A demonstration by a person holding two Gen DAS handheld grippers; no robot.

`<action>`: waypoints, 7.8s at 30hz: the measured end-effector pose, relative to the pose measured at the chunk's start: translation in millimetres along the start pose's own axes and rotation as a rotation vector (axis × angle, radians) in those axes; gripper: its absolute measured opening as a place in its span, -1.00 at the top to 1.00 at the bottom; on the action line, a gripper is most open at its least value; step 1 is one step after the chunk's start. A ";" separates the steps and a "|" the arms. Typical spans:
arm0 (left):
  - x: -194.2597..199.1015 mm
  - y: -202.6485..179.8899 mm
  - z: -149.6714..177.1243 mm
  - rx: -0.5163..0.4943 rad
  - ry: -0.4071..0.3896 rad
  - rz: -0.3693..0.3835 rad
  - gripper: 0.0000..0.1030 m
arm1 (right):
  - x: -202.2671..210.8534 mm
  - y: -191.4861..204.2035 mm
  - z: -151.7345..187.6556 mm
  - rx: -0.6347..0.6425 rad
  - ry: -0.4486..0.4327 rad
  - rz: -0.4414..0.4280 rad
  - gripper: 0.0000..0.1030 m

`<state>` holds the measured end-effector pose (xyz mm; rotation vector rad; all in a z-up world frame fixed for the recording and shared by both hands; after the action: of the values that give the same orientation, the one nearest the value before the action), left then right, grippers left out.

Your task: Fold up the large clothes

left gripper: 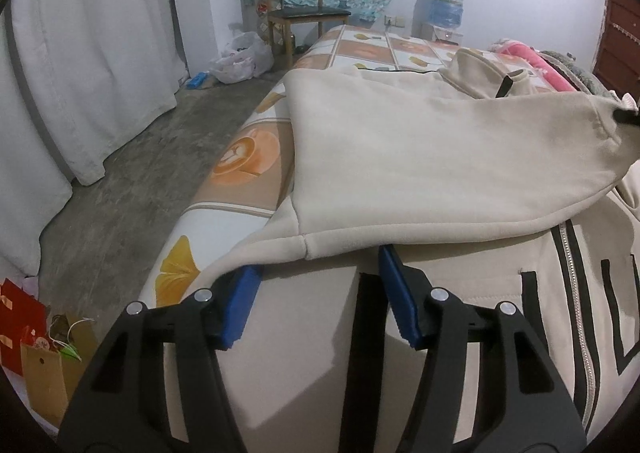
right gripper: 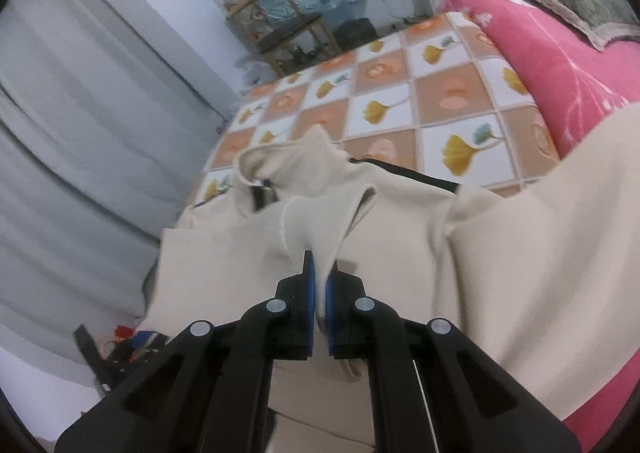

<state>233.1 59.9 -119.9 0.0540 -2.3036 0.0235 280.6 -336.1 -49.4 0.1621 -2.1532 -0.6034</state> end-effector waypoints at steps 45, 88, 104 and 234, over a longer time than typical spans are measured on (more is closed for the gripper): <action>2.5 -82.9 -51.2 -0.028 0.080 0.148 -0.73 | -33.0 3.4 69.2 0.256 0.106 0.369 0.12; -44.8 -125.4 -33.7 -0.154 0.103 0.103 -0.86 | 136.7 -181.3 -0.2 -0.175 -0.221 0.305 -0.87; -44.8 -125.2 -33.6 -0.153 0.102 0.103 -0.87 | 147.1 -387.8 -43.2 -0.724 -0.375 0.330 -0.15; -18.5 -4.5 -77.5 -0.049 -0.021 0.081 0.57 | 9.2 -92.8 5.8 0.051 -0.113 0.418 0.67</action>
<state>303.2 58.6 -81.7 -0.0643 -2.3256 0.0084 261.4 -418.1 -89.8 -0.2959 -2.2222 -0.3205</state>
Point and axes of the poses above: each gripper's, at about its wrist camera, not at the fingertips, and x roughly against the way its jaws point, y to its left, z to its underside, the point moved 8 cm from there along -x, roughly the way its jaws point
